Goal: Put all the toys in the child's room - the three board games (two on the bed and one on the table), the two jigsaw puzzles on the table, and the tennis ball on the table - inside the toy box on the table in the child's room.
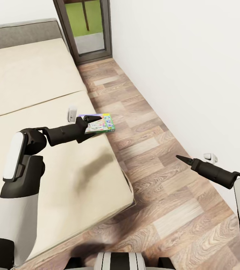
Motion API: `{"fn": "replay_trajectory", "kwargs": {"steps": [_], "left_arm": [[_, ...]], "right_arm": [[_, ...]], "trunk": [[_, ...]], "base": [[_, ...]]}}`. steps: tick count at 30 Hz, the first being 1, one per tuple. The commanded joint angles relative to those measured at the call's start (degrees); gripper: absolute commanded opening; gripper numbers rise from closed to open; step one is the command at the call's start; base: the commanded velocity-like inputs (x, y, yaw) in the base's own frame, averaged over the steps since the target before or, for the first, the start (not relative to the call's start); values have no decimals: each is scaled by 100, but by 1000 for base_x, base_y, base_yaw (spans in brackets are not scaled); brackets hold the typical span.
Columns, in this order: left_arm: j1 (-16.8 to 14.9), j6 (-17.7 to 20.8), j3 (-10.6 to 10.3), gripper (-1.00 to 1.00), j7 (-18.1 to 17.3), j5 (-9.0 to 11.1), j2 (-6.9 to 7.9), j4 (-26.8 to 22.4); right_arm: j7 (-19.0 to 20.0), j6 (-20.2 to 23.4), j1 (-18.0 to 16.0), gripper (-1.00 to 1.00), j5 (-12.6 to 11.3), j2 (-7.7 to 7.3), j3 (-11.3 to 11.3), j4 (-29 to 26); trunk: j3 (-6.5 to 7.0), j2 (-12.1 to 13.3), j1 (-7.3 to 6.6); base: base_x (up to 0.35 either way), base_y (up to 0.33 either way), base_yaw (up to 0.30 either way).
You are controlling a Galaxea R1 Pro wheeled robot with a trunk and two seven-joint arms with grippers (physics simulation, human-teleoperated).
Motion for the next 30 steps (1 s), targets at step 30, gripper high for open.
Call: {"fn": "replay_trajectory", "kwargs": {"steps": [30], "left_arm": [[-52,-12,19,100,60,-210,-109,-9]], "right_arm": [[77,35,-7,100,30,-28,-15,-1]], "trunk": [[-39,-82,43]], "base": [[0,-55,97]]}}
